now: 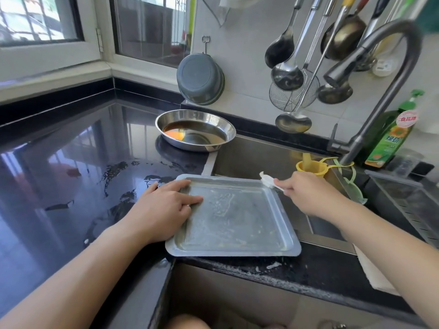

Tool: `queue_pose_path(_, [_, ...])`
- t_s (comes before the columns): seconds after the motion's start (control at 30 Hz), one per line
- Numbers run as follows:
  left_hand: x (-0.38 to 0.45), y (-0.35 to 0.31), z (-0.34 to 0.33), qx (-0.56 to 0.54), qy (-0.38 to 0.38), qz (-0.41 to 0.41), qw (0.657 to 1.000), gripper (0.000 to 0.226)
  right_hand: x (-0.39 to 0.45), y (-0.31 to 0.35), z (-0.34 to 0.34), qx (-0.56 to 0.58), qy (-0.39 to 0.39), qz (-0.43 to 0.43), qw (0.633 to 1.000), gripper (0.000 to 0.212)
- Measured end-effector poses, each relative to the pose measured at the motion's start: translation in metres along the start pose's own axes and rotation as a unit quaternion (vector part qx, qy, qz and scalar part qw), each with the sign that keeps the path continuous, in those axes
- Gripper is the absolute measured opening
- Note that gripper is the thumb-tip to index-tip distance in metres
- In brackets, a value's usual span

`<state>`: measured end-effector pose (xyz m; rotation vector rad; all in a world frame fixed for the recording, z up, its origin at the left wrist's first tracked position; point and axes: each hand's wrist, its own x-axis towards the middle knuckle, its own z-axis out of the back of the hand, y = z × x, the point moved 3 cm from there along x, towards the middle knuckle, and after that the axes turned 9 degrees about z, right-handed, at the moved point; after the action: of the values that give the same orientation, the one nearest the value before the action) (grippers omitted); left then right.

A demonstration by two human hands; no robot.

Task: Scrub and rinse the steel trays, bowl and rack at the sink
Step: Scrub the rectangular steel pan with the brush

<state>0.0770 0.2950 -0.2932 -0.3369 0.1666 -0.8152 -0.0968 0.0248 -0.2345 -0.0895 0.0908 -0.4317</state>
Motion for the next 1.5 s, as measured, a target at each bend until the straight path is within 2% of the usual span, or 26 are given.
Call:
queue_pose_path(0.17, [0.002, 0.000, -0.002, 0.025, -0.017, 0.010, 1.000, 0.047, -0.013, -0.011, 0.001, 0.028, 0.018, 0.007, 0.999, 0.045])
queue_pose_path(0.37, [0.003, -0.001, -0.002, 0.021, -0.008, -0.001, 1.000, 0.046, -0.068, -0.010, -0.006, -0.017, 0.076, 0.022, 0.997, 0.047])
queue_pose_path(0.47, [0.006, 0.001, -0.003, 0.020, 0.003, -0.017, 1.000, 0.048, -0.047, -0.005, -0.003, -0.038, 0.044, 0.034, 0.998, 0.047])
queue_pose_path(0.57, [0.008, 0.004, -0.004, 0.028, 0.014, -0.022, 0.999, 0.061, -0.004, -0.005, -0.005, -0.031, 0.006, 0.028, 0.999, 0.047])
queue_pose_path(0.67, [0.007, 0.004, -0.004, 0.033, 0.004, -0.019, 0.999, 0.051, 0.019, -0.010, -0.004, 0.001, -0.012, 0.018, 1.000, 0.047])
queue_pose_path(0.87, [0.005, 0.001, -0.002, 0.027, -0.018, -0.003, 0.999, 0.047, -0.035, -0.026, -0.017, 0.041, 0.002, 0.106, 0.993, 0.046])
queue_pose_path(1.03, [0.007, 0.001, -0.004, 0.027, -0.025, -0.005, 0.999, 0.045, -0.091, -0.025, -0.018, 0.088, 0.035, 0.121, 0.988, 0.045])
queue_pose_path(1.17, [0.009, -0.001, -0.004, 0.020, -0.024, -0.019, 0.999, 0.042, -0.052, -0.021, -0.010, 0.061, 0.019, 0.117, 0.991, 0.042])
queue_pose_path(1.33, [0.007, -0.002, -0.002, 0.019, -0.021, -0.020, 0.999, 0.043, 0.005, -0.021, -0.005, 0.092, -0.003, 0.057, 0.994, 0.043])
queue_pose_path(1.5, [0.005, -0.003, -0.002, 0.023, -0.033, -0.013, 0.999, 0.044, -0.037, -0.017, -0.013, 0.048, -0.001, 0.107, 0.993, 0.045])
